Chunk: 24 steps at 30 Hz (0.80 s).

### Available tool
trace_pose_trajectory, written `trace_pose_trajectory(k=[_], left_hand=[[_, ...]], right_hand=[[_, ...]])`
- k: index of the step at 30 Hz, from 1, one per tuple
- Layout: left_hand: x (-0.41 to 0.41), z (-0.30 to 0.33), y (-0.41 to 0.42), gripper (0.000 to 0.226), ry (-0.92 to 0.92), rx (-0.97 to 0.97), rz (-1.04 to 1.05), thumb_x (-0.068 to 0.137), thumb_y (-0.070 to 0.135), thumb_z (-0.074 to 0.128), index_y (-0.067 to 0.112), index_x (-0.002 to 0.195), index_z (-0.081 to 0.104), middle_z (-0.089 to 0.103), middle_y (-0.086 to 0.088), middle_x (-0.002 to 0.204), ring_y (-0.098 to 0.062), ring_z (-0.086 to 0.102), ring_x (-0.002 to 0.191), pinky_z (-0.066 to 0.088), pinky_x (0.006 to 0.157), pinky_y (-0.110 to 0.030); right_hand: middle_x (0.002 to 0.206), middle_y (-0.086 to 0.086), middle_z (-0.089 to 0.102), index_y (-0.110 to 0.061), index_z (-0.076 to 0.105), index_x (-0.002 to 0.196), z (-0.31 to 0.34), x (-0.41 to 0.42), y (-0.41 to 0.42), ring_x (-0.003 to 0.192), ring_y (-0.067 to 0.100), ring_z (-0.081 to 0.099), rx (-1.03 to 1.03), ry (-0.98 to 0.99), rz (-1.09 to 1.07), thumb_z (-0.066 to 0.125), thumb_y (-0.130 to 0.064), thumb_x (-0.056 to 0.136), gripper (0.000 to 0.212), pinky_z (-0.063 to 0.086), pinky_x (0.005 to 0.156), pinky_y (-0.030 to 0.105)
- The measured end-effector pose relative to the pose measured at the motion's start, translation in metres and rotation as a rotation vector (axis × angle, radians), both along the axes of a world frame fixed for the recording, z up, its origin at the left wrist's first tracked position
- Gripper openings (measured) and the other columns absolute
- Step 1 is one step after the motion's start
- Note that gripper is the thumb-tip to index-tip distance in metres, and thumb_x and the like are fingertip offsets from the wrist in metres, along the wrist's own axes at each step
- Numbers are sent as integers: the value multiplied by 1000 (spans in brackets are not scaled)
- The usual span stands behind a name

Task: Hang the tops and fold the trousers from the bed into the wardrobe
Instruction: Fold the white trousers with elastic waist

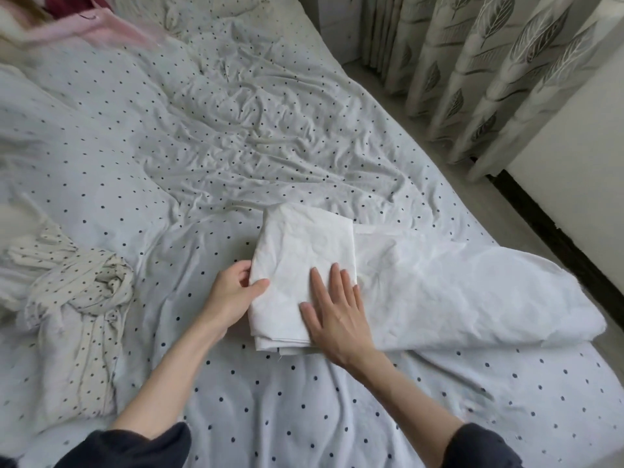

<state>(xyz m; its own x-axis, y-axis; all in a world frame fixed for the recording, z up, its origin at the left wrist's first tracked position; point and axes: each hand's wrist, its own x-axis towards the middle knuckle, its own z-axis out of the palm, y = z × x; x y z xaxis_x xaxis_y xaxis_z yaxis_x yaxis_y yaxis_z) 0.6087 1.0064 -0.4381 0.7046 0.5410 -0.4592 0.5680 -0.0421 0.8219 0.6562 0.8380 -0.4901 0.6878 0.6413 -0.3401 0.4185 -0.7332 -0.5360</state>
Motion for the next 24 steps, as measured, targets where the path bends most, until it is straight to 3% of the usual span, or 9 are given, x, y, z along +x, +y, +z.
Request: trace_pose_trajectory(k=[4, 7, 11, 13, 17, 19, 21, 24], left_hand=[[-31, 40, 39, 26, -24, 111, 96, 86, -7, 57, 15, 99, 54, 59, 10, 86, -1, 56, 78, 46, 65, -11], [-51, 66, 72, 29, -38, 229, 137, 85, -8, 55, 15, 101, 55, 60, 3, 87, -4, 56, 76, 46, 64, -14], [-65, 75, 90, 22, 58, 391, 79, 81, -2, 59, 15, 95, 60, 65, 0, 85, -20, 59, 79, 48, 76, -31], [-62, 72, 85, 23, 79, 430, 68, 80, 2, 61, 14, 99, 63, 63, 4, 81, -21, 60, 79, 49, 77, -33], [-29, 62, 46, 19, -70, 314, 13, 84, 14, 65, 19, 101, 60, 61, 7, 80, -12, 57, 75, 47, 77, -29], [-11, 50, 12, 16, -74, 192, -132, 87, 21, 63, 17, 101, 60, 58, 8, 77, -10, 55, 70, 49, 76, -31], [-4, 32, -18, 14, 7, 192, -362, 89, 25, 60, 17, 99, 64, 61, 5, 81, -13, 57, 75, 48, 79, -30], [-9, -3, -34, 18, 121, 300, -517, 90, 23, 55, 14, 93, 70, 69, 1, 94, -15, 62, 91, 44, 81, -26]], right_hand=[[157, 12, -12, -26, -2, 151, 20, -26, 57, 145, 28, -12, 70, 78, 65, 20, -50, 97, 62, -5, 116, 43], [158, 10, -10, -26, -2, 151, 33, -46, 106, 145, 25, -10, 179, 218, 96, 27, -44, 100, 61, -2, 118, 40], [159, 1, -2, -24, 5, 151, 33, -59, 132, 146, 13, 1, 286, 512, 152, 34, -35, 100, 60, 3, 115, 25], [158, -3, 13, -21, 19, 150, 33, -55, 123, 144, 10, 14, 361, 648, 42, 37, -30, 100, 53, 9, 116, 23], [136, -4, 48, -18, 43, 139, 34, -27, 81, 121, 18, 52, 562, 986, -377, 33, -41, 100, 46, 40, 105, 36], [127, 2, 59, -16, 49, 134, 33, -8, 54, 110, 20, 60, 692, 997, -548, 25, -50, 99, 54, 48, 94, 35], [114, 6, 66, -13, 57, 123, 32, 7, 31, 100, 19, 64, 765, 923, -775, 22, -48, 100, 55, 50, 83, 30], [99, 6, 67, -14, 62, 99, 22, 14, 4, 93, 20, 64, 580, 575, -894, 34, -43, 99, 41, 51, 83, 29]])
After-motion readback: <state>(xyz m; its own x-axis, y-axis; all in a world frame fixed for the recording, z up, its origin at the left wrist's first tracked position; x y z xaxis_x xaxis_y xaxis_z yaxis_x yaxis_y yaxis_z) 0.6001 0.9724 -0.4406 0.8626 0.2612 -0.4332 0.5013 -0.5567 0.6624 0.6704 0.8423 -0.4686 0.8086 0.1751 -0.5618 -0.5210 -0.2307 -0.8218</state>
